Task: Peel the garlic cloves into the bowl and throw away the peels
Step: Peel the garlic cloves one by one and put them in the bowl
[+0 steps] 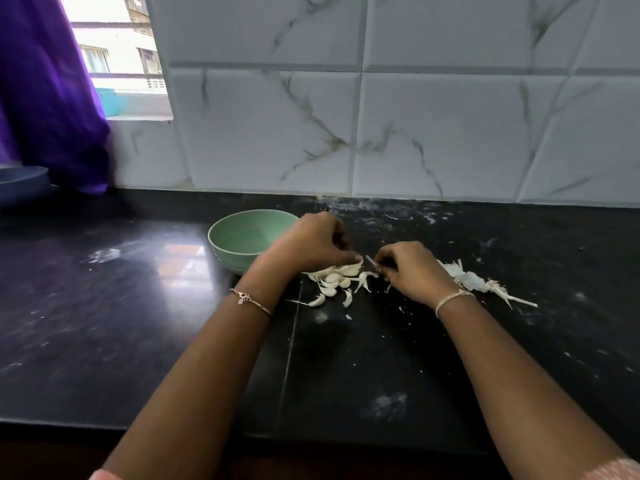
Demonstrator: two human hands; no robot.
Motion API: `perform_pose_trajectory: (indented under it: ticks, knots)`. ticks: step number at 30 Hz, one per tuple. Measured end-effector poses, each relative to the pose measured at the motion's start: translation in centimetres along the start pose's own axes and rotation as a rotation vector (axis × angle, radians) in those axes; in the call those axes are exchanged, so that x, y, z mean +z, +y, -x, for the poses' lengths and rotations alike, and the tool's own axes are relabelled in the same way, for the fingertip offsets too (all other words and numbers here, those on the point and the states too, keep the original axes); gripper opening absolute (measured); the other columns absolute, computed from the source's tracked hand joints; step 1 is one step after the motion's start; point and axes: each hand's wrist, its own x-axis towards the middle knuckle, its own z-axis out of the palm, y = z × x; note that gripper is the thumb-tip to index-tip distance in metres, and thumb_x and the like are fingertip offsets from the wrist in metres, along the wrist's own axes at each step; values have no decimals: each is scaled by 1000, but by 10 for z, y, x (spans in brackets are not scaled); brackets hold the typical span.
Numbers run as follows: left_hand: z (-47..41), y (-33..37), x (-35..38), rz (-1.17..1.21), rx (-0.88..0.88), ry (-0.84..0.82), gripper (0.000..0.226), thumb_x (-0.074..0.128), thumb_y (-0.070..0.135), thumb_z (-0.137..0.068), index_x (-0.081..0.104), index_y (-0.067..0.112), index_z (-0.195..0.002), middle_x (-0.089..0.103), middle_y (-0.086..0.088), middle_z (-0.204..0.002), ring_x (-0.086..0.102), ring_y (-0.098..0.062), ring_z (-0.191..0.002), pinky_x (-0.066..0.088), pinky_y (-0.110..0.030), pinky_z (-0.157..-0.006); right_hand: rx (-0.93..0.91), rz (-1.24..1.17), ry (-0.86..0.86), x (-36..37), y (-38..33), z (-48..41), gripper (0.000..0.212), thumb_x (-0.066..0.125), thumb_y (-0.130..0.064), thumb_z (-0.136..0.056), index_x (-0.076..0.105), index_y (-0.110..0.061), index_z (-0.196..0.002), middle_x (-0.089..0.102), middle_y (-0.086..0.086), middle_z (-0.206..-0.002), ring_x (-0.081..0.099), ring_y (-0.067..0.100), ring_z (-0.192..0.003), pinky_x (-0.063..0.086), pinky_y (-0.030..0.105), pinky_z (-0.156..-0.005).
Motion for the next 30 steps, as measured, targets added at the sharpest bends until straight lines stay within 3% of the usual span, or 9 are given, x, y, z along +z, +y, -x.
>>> perform_pose_trajectory:
  ticks: [3,7,12,17,21,24,30]
  knots:
    - [-4,15,22,48,12,-23,20,81,34,-75,64,27,-82,64,10,-78,57,-7,-70,46,-23,-72,86,-297,112,-6,3,-1,11,70,-9,-86,75,-18,-90,73,0,-89,68,15,-88,53,28,-84]
    - [-14,24,50,157,-51,54,24,81,34,-75,60,26,-85,64,10,-79,60,-10,-78,44,-23,-72,212,-812,146,-9,3,6,21,73,4,-81,69,-16,-75,71,6,-76,69,19,-75,59,34,-78]
    - [-15,29,65,524,-121,134,10,79,16,-81,69,15,-84,66,3,-65,60,-2,-49,47,-15,-50,236,-1103,210,-15,7,21,14,74,9,-77,66,-2,-80,69,9,-71,69,12,-60,57,20,-62]
    - [-11,29,71,808,-135,120,7,71,12,-88,67,12,-82,68,-14,-78,60,-25,-63,49,-20,-47,110,-1050,96,-18,10,29,35,72,10,-77,65,2,-110,69,10,-87,67,8,-77,56,19,-79]
    - [-6,29,70,1018,-170,66,11,66,15,-91,65,8,-82,62,-4,-64,53,-13,-55,44,-14,-42,97,-1041,78,-17,11,31,20,72,4,-80,67,0,-99,70,10,-92,68,8,-81,55,18,-78]
    - [-6,28,70,1139,-201,51,16,66,18,-91,63,7,-80,62,-1,-65,52,-7,-49,45,-15,-42,145,-976,58,-18,15,29,24,74,-9,-82,69,-1,-104,72,15,-98,68,17,-89,55,25,-85]
    - [-5,25,73,1162,-187,75,13,67,16,-90,63,6,-81,67,3,-63,54,-3,-43,44,-14,-41,116,-1133,8,-26,12,31,12,70,-1,-83,70,-4,-94,70,6,-73,62,12,-64,54,20,-63]
